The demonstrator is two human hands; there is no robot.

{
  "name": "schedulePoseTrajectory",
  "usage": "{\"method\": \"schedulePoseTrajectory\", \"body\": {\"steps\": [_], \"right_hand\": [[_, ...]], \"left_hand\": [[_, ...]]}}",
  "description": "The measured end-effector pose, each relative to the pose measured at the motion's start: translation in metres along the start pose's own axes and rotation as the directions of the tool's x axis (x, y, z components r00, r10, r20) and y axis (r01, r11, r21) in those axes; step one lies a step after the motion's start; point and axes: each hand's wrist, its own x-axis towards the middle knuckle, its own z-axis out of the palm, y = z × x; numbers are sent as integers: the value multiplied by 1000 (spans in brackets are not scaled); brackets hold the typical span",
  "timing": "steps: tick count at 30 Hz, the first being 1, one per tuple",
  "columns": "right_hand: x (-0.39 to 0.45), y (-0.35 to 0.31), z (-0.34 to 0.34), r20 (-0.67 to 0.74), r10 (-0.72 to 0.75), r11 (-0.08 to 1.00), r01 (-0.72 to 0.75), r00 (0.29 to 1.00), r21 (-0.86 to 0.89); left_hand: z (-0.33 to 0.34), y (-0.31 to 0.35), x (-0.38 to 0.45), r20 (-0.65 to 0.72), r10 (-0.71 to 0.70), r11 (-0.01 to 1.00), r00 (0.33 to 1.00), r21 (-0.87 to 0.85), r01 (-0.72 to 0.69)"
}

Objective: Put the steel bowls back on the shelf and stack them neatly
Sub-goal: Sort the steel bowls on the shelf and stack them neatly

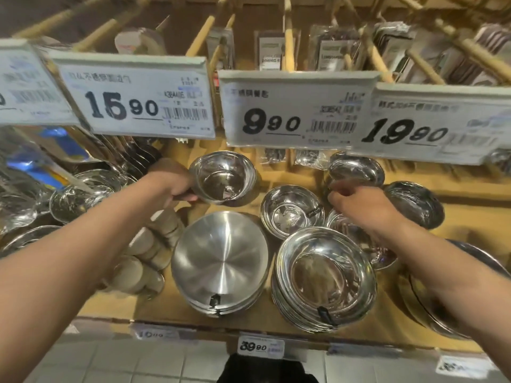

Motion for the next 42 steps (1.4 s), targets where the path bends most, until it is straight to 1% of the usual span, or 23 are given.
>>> {"method": "schedulePoseTrajectory", "body": {"steps": [2,4,7,9,12,13,17,20,25,28,34,37,38,41,42], "right_hand": [[8,-6,1,65,-33,991,41,997,-125],[16,-9,5,128,-64,975,89,990,-206],[26,-13,11,271,-31,925,130,962,-356],[33,-14,16,319,-16,911,145,948,-386],[44,-11,24,307,-29,878,171,951,-447],[48,-11,28,299,-44,861,188,953,-473],[62,-8,39,289,-54,856,193,956,-479],[67,-8,41,273,-35,840,176,961,-513],[61,-9,34,263,-104,868,217,959,-446],[51,-12,21,254,-117,914,204,960,-350],[36,-12,-9,243,-60,960,123,968,-251],[29,-11,-22,257,-37,997,53,966,-54],[27,-11,-26,259,-20,1000,24,966,-14],[23,-11,-43,234,16,1000,-14,972,-10],[21,-9,-48,222,33,999,-40,974,27]], "left_hand": [[-7,3,-12,-22,2,1000,1000,-19,-3],[-11,4,-22,-27,9,999,1000,-50,-10],[-16,1,-31,-73,18,993,997,-119,-26],[-19,-2,-38,-106,30,984,994,-169,-47],[-22,-6,-51,-159,11,955,987,-290,-58],[-23,-7,-55,-185,3,951,983,-304,-60],[-27,-16,-68,-280,-32,940,959,-335,-66],[-27,-23,-76,-327,-60,945,943,-324,-53],[-21,-26,-96,-347,-44,941,937,-331,-78],[-16,-23,-110,-340,-24,935,940,-341,-99],[-7,-16,-132,-304,-13,910,953,-398,-114],[-7,-14,-139,-283,-13,913,959,-395,-104],[-7,-14,-141,-275,-10,914,961,-392,-103],[-6,-13,-149,-254,14,914,967,-389,-115],[-6,-14,-151,-249,22,920,968,-373,-117]]}}
